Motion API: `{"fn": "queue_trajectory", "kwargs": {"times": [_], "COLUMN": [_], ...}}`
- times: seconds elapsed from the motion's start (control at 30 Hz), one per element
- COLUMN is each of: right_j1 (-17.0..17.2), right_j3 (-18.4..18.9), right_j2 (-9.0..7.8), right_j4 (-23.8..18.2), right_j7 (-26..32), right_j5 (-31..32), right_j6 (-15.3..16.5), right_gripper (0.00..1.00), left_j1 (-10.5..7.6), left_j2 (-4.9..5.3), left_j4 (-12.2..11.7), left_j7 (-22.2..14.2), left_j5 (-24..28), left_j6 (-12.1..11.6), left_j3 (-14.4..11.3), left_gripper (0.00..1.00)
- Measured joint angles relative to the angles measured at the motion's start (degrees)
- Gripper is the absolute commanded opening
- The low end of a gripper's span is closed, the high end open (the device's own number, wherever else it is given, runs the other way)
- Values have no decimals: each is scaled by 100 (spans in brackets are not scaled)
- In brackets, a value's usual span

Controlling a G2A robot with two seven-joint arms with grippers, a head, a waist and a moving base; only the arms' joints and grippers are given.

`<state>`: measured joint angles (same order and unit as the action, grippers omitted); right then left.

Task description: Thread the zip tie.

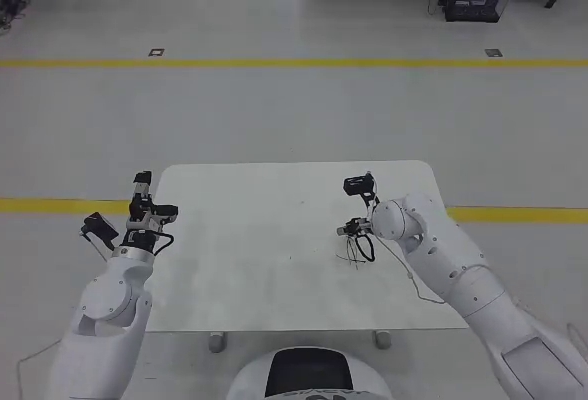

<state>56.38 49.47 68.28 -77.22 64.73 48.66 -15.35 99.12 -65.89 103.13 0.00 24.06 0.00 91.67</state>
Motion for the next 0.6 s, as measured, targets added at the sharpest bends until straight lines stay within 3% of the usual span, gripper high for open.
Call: {"fn": "queue_trajectory", "kwargs": {"times": [0.13,0.33,0.6], "right_j1": [-11,-238,-248], "right_j3": [-134,-468,-471], "right_j2": [22,185,189], "right_j4": [113,465,477], "right_j7": [71,319,320], "right_j5": [188,294,277], "right_j6": [-75,-303,-291], "right_gripper": [100,100,100], "left_j1": [0,0,0], "left_j2": [0,0,0], "left_j4": [0,0,0], "left_j7": [0,0,0], "left_j5": [0,0,0], "left_j6": [0,0,0], "left_j3": [0,0,0], "left_gripper": [100,100,100]}}
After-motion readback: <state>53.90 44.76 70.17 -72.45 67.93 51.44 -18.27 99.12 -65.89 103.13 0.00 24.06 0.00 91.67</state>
